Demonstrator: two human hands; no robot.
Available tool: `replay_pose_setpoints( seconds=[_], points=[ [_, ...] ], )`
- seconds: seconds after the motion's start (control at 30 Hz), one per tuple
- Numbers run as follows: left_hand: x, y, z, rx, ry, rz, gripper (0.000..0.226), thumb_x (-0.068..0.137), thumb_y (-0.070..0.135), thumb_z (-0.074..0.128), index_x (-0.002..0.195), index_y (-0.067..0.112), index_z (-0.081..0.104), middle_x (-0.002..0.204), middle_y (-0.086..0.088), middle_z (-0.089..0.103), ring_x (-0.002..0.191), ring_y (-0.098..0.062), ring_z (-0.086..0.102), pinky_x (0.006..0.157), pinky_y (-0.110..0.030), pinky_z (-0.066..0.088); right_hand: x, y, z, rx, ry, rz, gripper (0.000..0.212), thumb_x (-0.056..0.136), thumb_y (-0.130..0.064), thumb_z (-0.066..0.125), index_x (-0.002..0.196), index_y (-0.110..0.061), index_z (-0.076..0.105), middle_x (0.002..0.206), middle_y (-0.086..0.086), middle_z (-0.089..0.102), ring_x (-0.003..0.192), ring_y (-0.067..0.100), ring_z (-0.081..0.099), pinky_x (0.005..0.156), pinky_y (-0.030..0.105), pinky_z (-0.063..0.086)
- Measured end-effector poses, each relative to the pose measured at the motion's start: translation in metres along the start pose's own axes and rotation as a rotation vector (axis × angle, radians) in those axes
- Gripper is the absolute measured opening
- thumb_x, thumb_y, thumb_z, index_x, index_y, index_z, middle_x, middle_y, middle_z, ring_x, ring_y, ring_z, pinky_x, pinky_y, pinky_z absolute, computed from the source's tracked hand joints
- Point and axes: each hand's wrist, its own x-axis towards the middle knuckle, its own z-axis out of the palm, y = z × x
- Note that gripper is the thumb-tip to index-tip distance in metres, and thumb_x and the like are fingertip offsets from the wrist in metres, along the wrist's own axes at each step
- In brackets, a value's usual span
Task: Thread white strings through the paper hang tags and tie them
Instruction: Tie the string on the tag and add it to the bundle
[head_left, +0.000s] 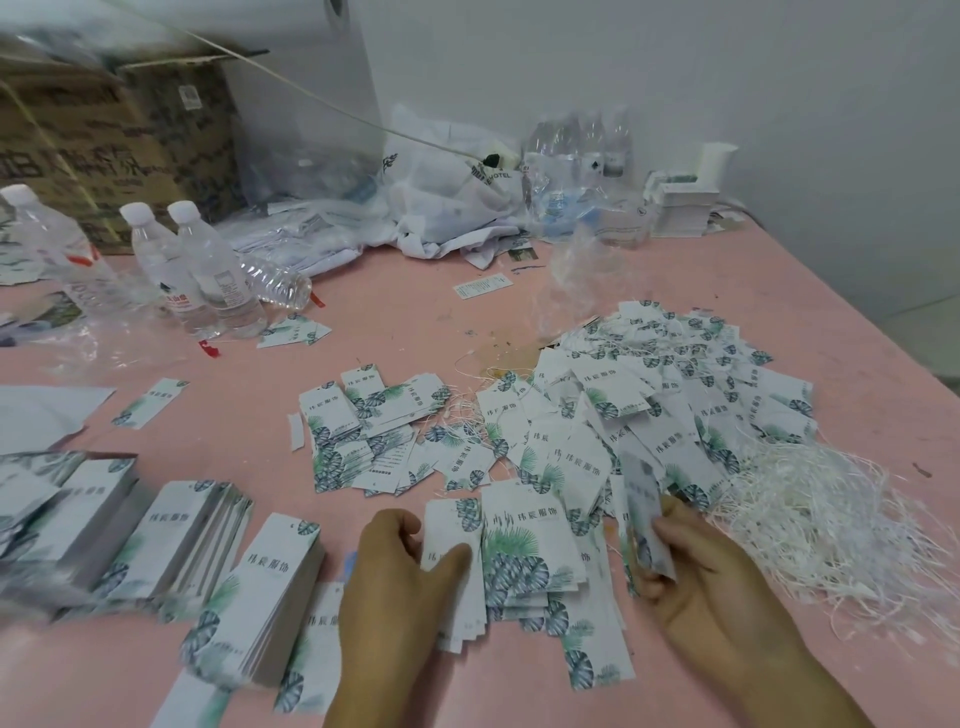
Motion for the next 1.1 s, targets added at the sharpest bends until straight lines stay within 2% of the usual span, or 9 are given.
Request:
replay_pose_setpoints(
  seconds=[0.23, 0.4, 0.5, 0.63, 0.73, 0.83, 0.9, 1.0, 1.1],
  points=[
    [0.002, 0.001, -0.002, -0.062, -0.015, -0.021, 0.035, 0.074, 0.022, 0.082, 0.099, 0.023, 0.058, 0.085, 0.006, 0.060, 0.078, -0.012, 0.057, 0.063, -0.030, 0.042, -0.005, 0.021, 0.002, -0.582, -0.065, -0.216, 0.032, 0.095, -0.001, 0.051, 0.109, -0.025, 0.067, 0.108, 0.005, 0.074, 0.098, 0.023, 0.072, 0.069, 0.029, 0.059],
    [0.006, 0.003, -0.007, -0.139, 0.023, -0.011, 0.027, 0.076, 0.013, 0.082, 0.086, 0.024, 0.060, 0.074, 0.002, 0.061, 0.065, -0.009, 0.056, 0.053, -0.014, 0.041, -0.007, 0.027, 0.005, -0.766, -0.057, -0.259, 0.039, 0.098, -0.006, 0.051, 0.104, -0.041, 0.066, 0.106, -0.001, 0.075, 0.096, 0.028, 0.071, 0.082, 0.060, 0.056],
    [0.008, 0.003, -0.010, -0.197, 0.000, -0.023, 0.020, 0.077, 0.008, 0.081, 0.078, 0.017, 0.063, 0.069, 0.000, 0.065, 0.058, -0.011, 0.058, 0.052, -0.022, 0.047, -0.007, 0.027, 0.003, -0.768, -0.059, -0.270, 0.038, 0.099, -0.007, 0.051, 0.107, -0.041, 0.065, 0.109, -0.001, 0.074, 0.099, 0.025, 0.071, 0.083, 0.063, 0.054],
    [0.011, 0.000, -0.014, -0.313, -0.015, -0.082, 0.013, 0.080, 0.004, 0.078, 0.081, 0.007, 0.066, 0.066, -0.005, 0.072, 0.050, -0.007, 0.064, 0.042, -0.019, 0.044, -0.006, 0.028, 0.002, -0.752, -0.065, -0.271, 0.037, 0.099, -0.006, 0.051, 0.109, -0.039, 0.065, 0.110, -0.001, 0.074, 0.102, 0.023, 0.070, 0.086, 0.062, 0.053],
    [0.012, -0.001, -0.014, -0.297, 0.004, -0.061, 0.016, 0.083, 0.005, 0.075, 0.091, 0.014, 0.064, 0.065, -0.001, 0.074, 0.054, -0.006, 0.069, 0.044, -0.022, 0.050, -0.005, 0.028, 0.001, -0.732, -0.074, -0.269, 0.037, 0.099, -0.006, 0.051, 0.109, -0.038, 0.066, 0.111, 0.000, 0.074, 0.103, 0.021, 0.070, 0.088, 0.059, 0.054],
    [0.009, -0.002, -0.013, -0.225, -0.004, 0.008, 0.011, 0.086, 0.009, 0.071, 0.080, 0.017, 0.069, 0.063, 0.006, 0.074, 0.054, -0.006, 0.068, 0.049, -0.029, 0.051, -0.005, 0.028, 0.000, -0.731, -0.075, -0.286, 0.037, 0.099, -0.005, 0.052, 0.108, -0.037, 0.067, 0.111, -0.001, 0.074, 0.104, 0.018, 0.069, 0.093, 0.053, 0.052],
    [0.010, -0.003, -0.013, -0.180, 0.029, 0.061, 0.014, 0.087, 0.015, 0.070, 0.074, 0.017, 0.069, 0.063, 0.006, 0.073, 0.054, -0.007, 0.065, 0.049, -0.029, 0.046, -0.004, 0.027, 0.000, -0.732, -0.071, -0.287, 0.035, 0.098, -0.006, 0.053, 0.106, -0.037, 0.068, 0.110, -0.001, 0.074, 0.104, 0.018, 0.069, 0.093, 0.053, 0.052],
    [0.012, -0.004, -0.016, -0.135, 0.100, 0.096, 0.036, 0.091, 0.027, 0.067, 0.066, 0.002, 0.060, 0.063, -0.011, 0.063, 0.060, -0.030, 0.056, 0.051, -0.033, 0.036, -0.004, 0.027, 0.000, -0.746, -0.061, -0.294, 0.034, 0.098, -0.005, 0.053, 0.103, -0.035, 0.069, 0.109, -0.001, 0.074, 0.103, 0.018, 0.070, 0.092, 0.050, 0.053],
    [0.006, 0.002, -0.019, -0.366, 0.097, 0.072, 0.044, 0.092, 0.029, 0.067, 0.063, 0.001, 0.049, 0.057, -0.010, 0.049, 0.054, -0.022, 0.045, 0.053, -0.032, 0.034, -0.006, 0.025, 0.001, -0.694, -0.052, -0.276, 0.032, 0.098, -0.005, 0.053, 0.101, -0.032, 0.070, 0.107, 0.002, 0.074, 0.100, 0.020, 0.071, 0.082, 0.052, 0.058]
  ],
)
